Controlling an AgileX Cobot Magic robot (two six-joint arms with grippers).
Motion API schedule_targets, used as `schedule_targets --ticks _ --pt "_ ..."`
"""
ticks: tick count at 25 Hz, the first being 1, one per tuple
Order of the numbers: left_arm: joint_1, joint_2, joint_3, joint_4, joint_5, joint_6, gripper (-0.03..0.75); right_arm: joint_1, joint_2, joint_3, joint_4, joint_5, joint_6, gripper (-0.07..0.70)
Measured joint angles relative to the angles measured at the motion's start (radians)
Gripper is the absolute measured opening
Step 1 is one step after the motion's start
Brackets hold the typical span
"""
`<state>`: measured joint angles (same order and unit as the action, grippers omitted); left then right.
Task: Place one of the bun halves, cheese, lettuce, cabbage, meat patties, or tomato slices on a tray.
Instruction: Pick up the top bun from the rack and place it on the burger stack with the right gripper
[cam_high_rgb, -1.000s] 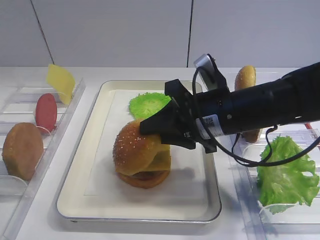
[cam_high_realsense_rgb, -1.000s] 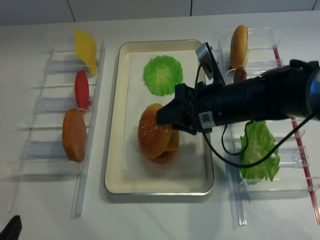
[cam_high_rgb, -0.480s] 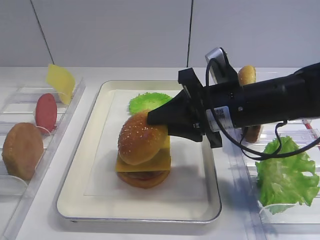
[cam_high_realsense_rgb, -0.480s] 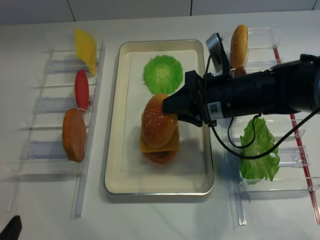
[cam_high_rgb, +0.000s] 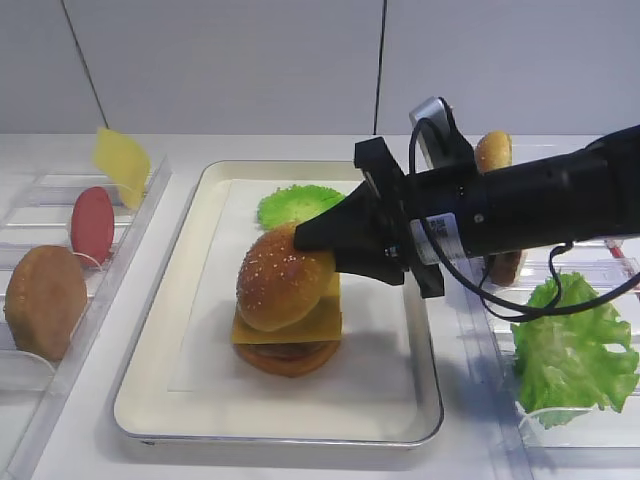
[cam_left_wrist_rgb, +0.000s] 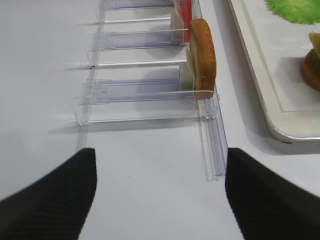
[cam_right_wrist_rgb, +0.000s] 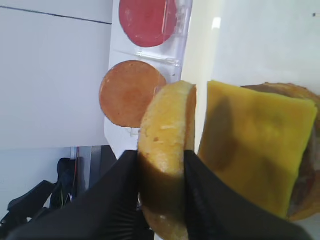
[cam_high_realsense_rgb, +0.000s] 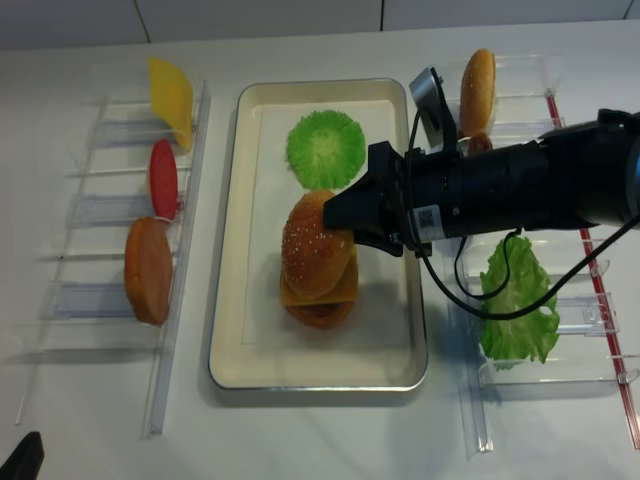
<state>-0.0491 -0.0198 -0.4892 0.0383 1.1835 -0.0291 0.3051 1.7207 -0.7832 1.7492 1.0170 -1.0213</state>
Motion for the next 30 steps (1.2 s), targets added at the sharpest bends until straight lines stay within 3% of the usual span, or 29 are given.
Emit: schedule_targets --ticks 9,15,30 --pt "0.0 0.0 0.0 0.0 0.0 0.0 0.493 0.008 0.003 0.0 0.0 -0.036 0.002 0.23" --pt "0.0 0.0 0.0 0.0 0.0 0.0 0.493 0.015 0.036 -0.006 0.0 -0.007 0.003 0.23" --pt "0.0 0.0 0.0 0.0 0.0 0.0 0.493 0.016 0.038 -0.006 0.006 -0.032 -0.065 0.23"
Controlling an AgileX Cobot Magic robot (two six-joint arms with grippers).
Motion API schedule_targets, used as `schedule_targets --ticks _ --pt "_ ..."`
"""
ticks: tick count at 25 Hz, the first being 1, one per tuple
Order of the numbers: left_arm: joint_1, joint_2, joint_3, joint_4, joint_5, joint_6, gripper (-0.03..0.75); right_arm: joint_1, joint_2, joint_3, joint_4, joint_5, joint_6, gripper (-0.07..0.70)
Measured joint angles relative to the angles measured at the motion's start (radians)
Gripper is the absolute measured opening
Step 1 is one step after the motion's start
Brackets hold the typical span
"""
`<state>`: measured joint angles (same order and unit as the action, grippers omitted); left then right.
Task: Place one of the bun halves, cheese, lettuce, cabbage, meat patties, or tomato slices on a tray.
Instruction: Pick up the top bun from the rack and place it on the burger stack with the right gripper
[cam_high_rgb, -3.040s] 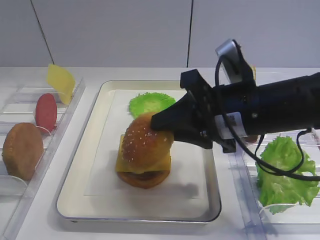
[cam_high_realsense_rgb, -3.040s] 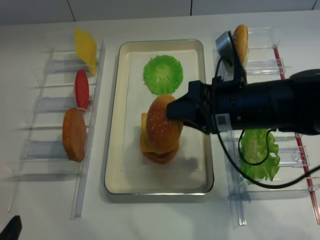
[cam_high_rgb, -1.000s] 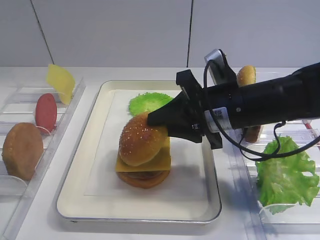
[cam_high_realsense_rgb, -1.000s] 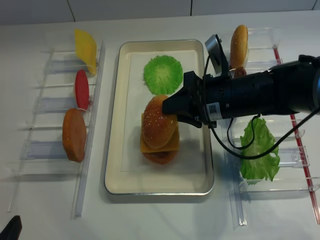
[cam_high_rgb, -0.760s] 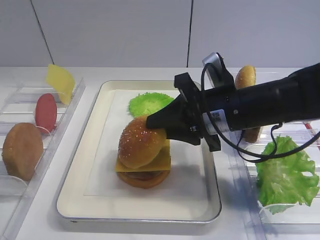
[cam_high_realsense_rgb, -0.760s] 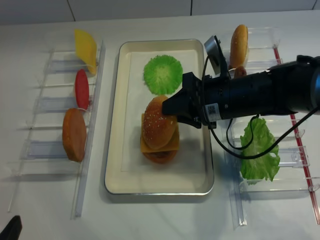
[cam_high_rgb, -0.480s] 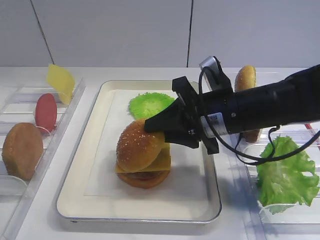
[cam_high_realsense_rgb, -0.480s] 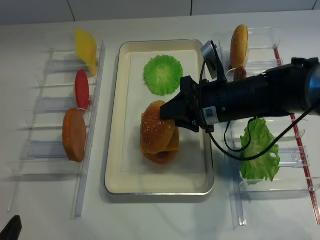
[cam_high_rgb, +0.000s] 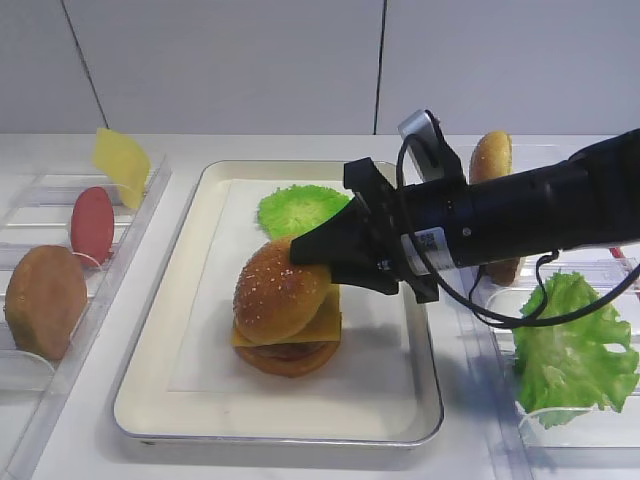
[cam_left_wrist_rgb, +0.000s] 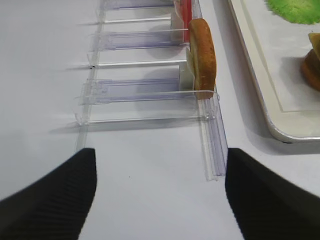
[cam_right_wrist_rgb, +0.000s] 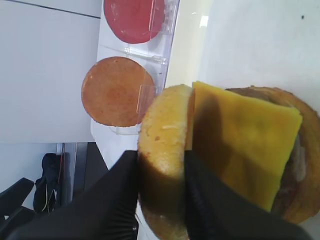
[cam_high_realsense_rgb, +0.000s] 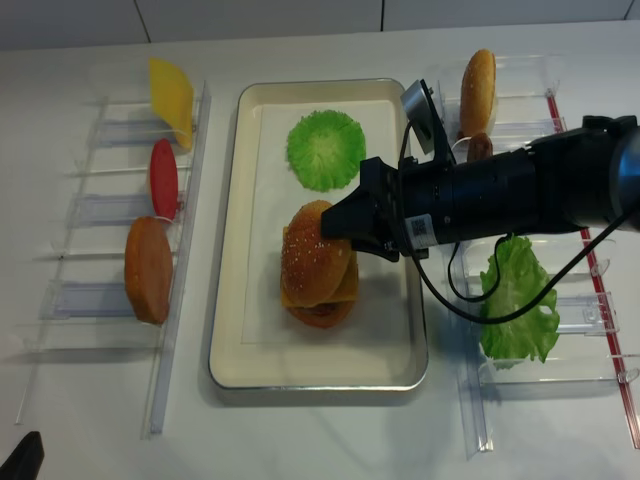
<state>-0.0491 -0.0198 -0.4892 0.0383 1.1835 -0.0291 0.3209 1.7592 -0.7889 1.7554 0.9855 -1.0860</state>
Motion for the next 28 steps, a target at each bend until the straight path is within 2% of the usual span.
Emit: schedule_targets --ticks 4,5,8,11,19,28 --pt "0.0 0.0 0.0 0.0 0.0 0.0 0.493 0.002 0.0 0.0 0.0 -0.006 -0.019 0.246" --pt "0.0 0.0 0.0 0.0 0.0 0.0 0.493 0.002 0.0 0.0 0.0 -0.015 -0.022 0.273" --pt "0.0 0.0 0.0 0.0 0.0 0.0 0.493 0.002 0.0 0.0 0.0 -0.061 -0.03 0.425" --pt "0.0 0.0 0.0 0.0 0.0 0.0 0.493 0.002 0.0 0.0 0.0 -0.074 -0.03 0.498" --pt "0.0 0.0 0.0 0.0 0.0 0.0 0.493 0.0 0.0 -0.023 -0.01 -0.086 -0.122 0.518" --pt "0.0 0.0 0.0 0.0 0.0 0.0 0.493 0.0 0.0 -0.073 -0.205 -0.146 -0.153 0.518"
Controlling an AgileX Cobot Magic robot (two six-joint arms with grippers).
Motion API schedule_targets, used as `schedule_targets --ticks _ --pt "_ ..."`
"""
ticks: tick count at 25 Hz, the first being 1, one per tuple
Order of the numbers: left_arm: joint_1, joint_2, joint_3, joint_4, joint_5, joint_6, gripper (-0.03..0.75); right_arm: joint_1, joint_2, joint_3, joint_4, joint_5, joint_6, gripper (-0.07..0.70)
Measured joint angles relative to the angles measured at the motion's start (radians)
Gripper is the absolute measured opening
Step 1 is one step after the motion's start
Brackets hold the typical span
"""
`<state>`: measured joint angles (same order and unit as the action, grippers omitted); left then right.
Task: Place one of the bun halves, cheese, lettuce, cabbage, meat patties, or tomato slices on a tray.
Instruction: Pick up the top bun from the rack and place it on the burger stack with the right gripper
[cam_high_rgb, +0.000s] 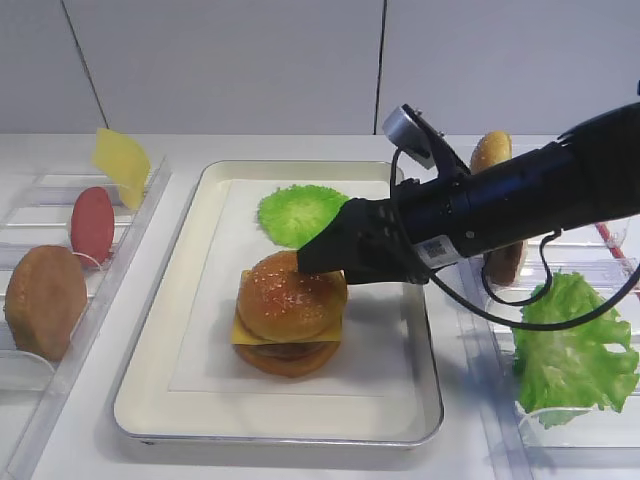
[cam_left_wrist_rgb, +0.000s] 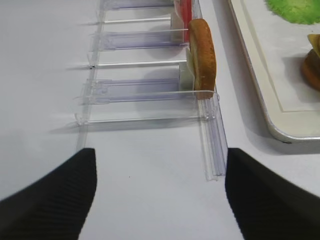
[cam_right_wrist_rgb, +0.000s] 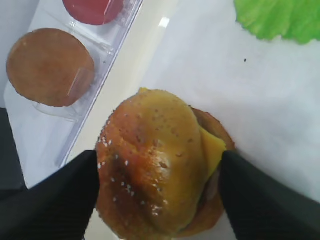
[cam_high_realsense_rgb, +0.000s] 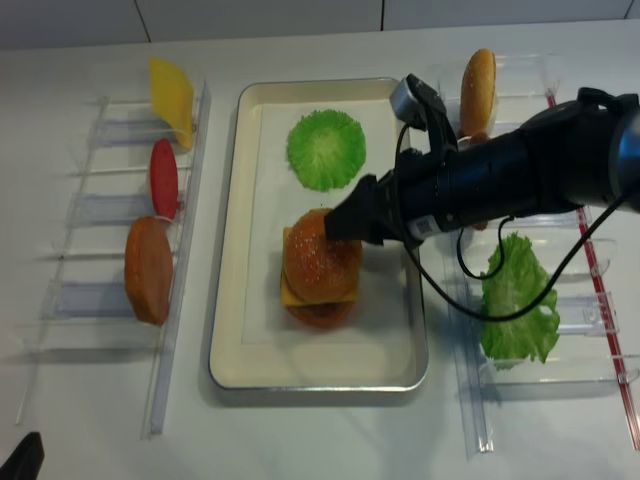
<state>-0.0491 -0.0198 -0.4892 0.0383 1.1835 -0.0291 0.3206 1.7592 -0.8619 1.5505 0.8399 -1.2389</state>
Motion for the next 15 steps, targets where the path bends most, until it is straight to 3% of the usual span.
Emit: schedule_targets --ticks 8,15 --pt "0.0 0.0 0.0 0.0 0.0 0.0 0.493 0.0 0.0 -0.115 -0.252 -0.011 0.0 0.518" --pt "0.0 0.0 0.0 0.0 0.0 0.0 0.493 0.0 0.002 -0.348 -0.715 0.025 0.292 0.518"
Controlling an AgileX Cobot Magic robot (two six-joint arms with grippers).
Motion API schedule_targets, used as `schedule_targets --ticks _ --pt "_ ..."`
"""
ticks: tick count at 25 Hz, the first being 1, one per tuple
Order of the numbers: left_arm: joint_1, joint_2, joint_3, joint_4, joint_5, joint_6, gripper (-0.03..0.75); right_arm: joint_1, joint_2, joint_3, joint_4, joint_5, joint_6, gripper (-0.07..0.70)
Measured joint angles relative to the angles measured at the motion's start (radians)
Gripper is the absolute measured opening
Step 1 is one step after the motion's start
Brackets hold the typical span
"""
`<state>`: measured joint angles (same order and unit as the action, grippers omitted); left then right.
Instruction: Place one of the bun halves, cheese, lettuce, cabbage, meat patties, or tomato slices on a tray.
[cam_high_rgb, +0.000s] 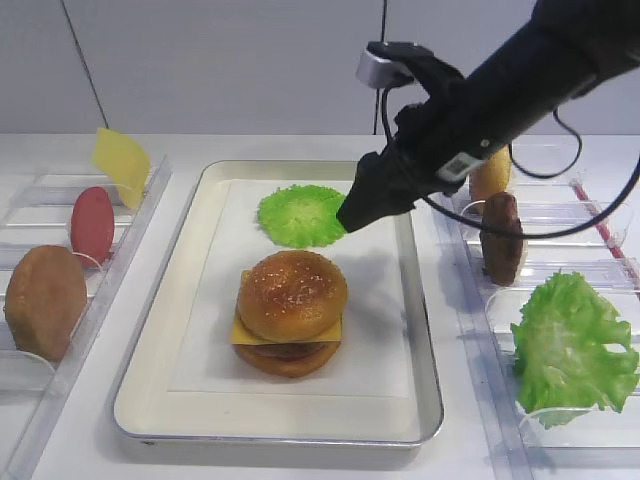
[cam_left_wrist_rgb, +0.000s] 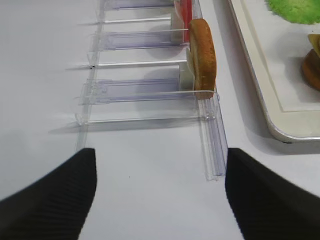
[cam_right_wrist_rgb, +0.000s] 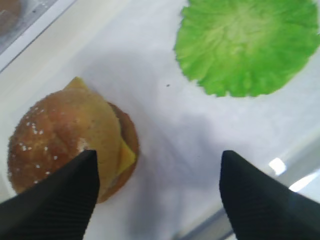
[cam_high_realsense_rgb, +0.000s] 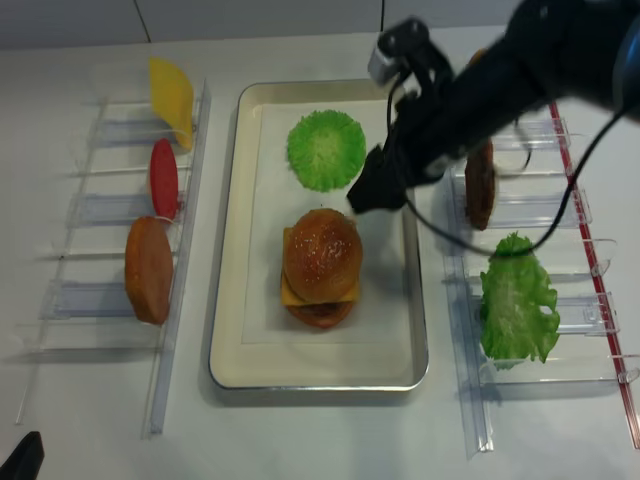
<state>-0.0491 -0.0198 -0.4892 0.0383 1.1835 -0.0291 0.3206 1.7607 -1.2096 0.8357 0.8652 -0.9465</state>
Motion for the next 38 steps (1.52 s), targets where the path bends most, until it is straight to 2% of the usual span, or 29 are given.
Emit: schedule_targets --ticks 5,7,9,12,13,16,20,22,26,33,38 --pt "0.0 0.0 0.0 0.0 0.0 0.0 0.493 0.0 0.007 -0.208 -0.308 0.061 0.307 0.507" --pt "0.0 0.0 0.0 0.0 0.0 0.0 0.493 0.0 0.007 -0.283 -0.418 0.109 0.43 0.485" --pt "0.0 0.0 0.0 0.0 0.0 0.0 0.493 0.0 0.007 -0.366 -0.519 0.188 0.527 0.465" --pt "0.0 0.0 0.0 0.0 0.0 0.0 0.493 0.0 0.007 -0.454 -0.638 0.321 0.619 0.457" --pt "0.0 0.0 0.0 0.0 0.0 0.0 0.493 0.0 0.007 -0.47 -0.673 0.344 0.65 0.456" --pt "0.0 0.0 0.0 0.0 0.0 0.0 0.493 0.0 -0.017 -0.481 -0.72 0.367 0.693 0.454" --pt "0.0 0.0 0.0 0.0 0.0 0.0 0.493 -0.001 -0.123 -0.43 -0.711 0.373 0.709 0.454" --pt "0.0 0.0 0.0 0.0 0.0 0.0 0.493 -0.001 -0.215 -0.374 -0.707 0.371 0.711 0.454" --pt "0.0 0.0 0.0 0.0 0.0 0.0 0.493 -0.001 -0.4 -0.234 -0.707 0.318 0.713 0.454" --pt "0.0 0.0 0.0 0.0 0.0 0.0 0.493 -0.001 -0.627 -0.078 -0.71 0.308 0.74 0.454" --pt "0.0 0.0 0.0 0.0 0.0 0.0 0.493 -0.001 -0.81 0.066 -0.744 0.3 0.804 0.454"
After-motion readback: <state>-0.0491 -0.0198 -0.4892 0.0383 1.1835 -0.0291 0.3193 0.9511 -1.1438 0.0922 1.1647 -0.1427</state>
